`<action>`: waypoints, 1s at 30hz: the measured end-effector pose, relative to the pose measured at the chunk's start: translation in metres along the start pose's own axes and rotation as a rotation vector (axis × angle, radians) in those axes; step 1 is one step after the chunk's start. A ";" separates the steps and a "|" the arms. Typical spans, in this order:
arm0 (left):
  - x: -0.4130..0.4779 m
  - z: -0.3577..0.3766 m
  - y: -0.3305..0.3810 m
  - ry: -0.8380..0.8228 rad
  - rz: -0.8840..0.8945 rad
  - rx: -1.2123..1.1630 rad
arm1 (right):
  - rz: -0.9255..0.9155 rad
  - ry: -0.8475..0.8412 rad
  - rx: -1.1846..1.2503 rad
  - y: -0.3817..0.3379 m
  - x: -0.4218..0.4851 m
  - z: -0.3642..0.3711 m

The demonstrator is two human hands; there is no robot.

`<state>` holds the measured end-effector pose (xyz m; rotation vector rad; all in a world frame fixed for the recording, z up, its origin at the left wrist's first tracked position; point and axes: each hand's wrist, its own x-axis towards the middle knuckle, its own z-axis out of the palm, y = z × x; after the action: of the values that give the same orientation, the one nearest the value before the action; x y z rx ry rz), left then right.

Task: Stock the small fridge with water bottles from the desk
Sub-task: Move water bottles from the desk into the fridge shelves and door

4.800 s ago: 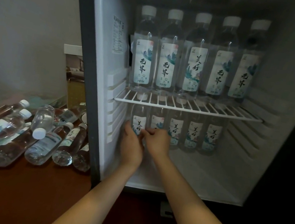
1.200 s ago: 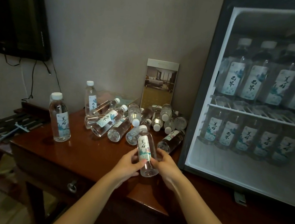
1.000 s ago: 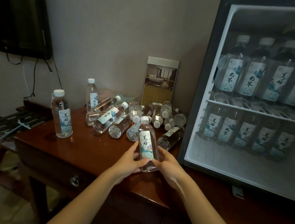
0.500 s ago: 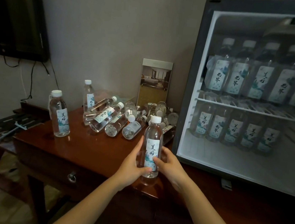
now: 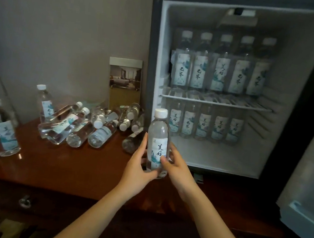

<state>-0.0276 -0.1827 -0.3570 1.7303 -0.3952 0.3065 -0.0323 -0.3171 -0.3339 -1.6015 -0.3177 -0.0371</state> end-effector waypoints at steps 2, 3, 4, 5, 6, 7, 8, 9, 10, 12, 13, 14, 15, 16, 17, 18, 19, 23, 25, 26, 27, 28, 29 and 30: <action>0.008 0.023 0.000 -0.008 0.048 0.036 | -0.024 0.050 -0.005 0.000 -0.004 -0.019; 0.013 0.034 0.001 -0.014 0.066 0.052 | -0.032 0.083 -0.004 0.001 -0.004 -0.028; 0.018 0.045 0.001 -0.018 0.080 0.065 | -0.038 0.121 -0.003 0.003 -0.004 -0.037; 0.024 0.056 0.001 -0.031 0.087 0.077 | -0.041 0.158 -0.001 0.004 -0.004 -0.045; 0.029 0.066 0.003 -0.054 0.093 0.076 | -0.046 0.197 -0.003 0.005 -0.003 -0.053; 0.035 0.076 0.003 -0.080 0.098 0.060 | -0.053 0.234 -0.006 0.005 -0.002 -0.060; 0.041 0.087 0.005 -0.105 0.103 0.030 | -0.057 0.269 -0.010 0.006 0.000 -0.068; 0.048 0.097 0.006 -0.127 0.102 0.001 | -0.058 0.305 -0.007 0.007 0.001 -0.075; 0.053 0.107 0.006 -0.140 0.106 -0.002 | -0.061 0.343 -0.006 0.009 0.003 -0.083; 0.064 0.128 0.005 -0.154 0.129 0.051 | -0.070 0.410 -0.007 0.015 0.006 -0.097; 0.069 0.137 0.004 -0.159 0.129 0.064 | -0.074 0.440 -0.012 0.018 0.009 -0.105; 0.074 0.146 0.001 -0.161 0.128 0.076 | -0.083 0.460 -0.013 0.020 0.011 -0.112; 0.080 0.154 -0.002 -0.162 0.127 0.092 | -0.087 0.487 -0.010 0.022 0.014 -0.119; 0.084 0.162 -0.004 -0.168 0.127 0.100 | -0.087 0.512 -0.003 0.023 0.017 -0.126; 0.089 0.168 -0.007 -0.180 0.129 0.106 | -0.078 0.539 -0.001 0.024 0.021 -0.133; 0.094 0.174 -0.008 -0.191 0.136 0.103 | -0.074 0.564 -0.004 0.025 0.025 -0.140; 0.100 0.180 -0.008 -0.198 0.147 0.097 | -0.074 0.591 -0.016 0.026 0.029 -0.145; 0.123 0.202 -0.008 -0.213 0.175 0.136 | -0.079 0.697 -0.095 0.033 0.046 -0.164; 0.134 0.212 -0.009 -0.202 0.175 0.163 | -0.056 0.769 -0.155 0.036 0.053 -0.169; 0.138 0.216 -0.009 -0.211 0.165 0.176 | -0.050 0.801 -0.174 0.037 0.057 -0.172; 0.142 0.220 -0.009 -0.228 0.156 0.185 | -0.038 0.833 -0.179 0.038 0.060 -0.174; 0.146 0.224 -0.009 -0.249 0.141 0.187 | -0.023 0.861 -0.172 0.040 0.063 -0.174; 0.149 0.227 -0.009 -0.264 0.132 0.181 | -0.001 0.886 -0.164 0.040 0.065 -0.175; 0.152 0.230 -0.009 -0.270 0.125 0.173 | 0.010 0.906 -0.162 0.041 0.067 -0.175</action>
<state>0.1107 -0.4204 -0.3469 1.9276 -0.6923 0.2014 0.0708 -0.4780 -0.3487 -1.5811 0.4072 -0.7700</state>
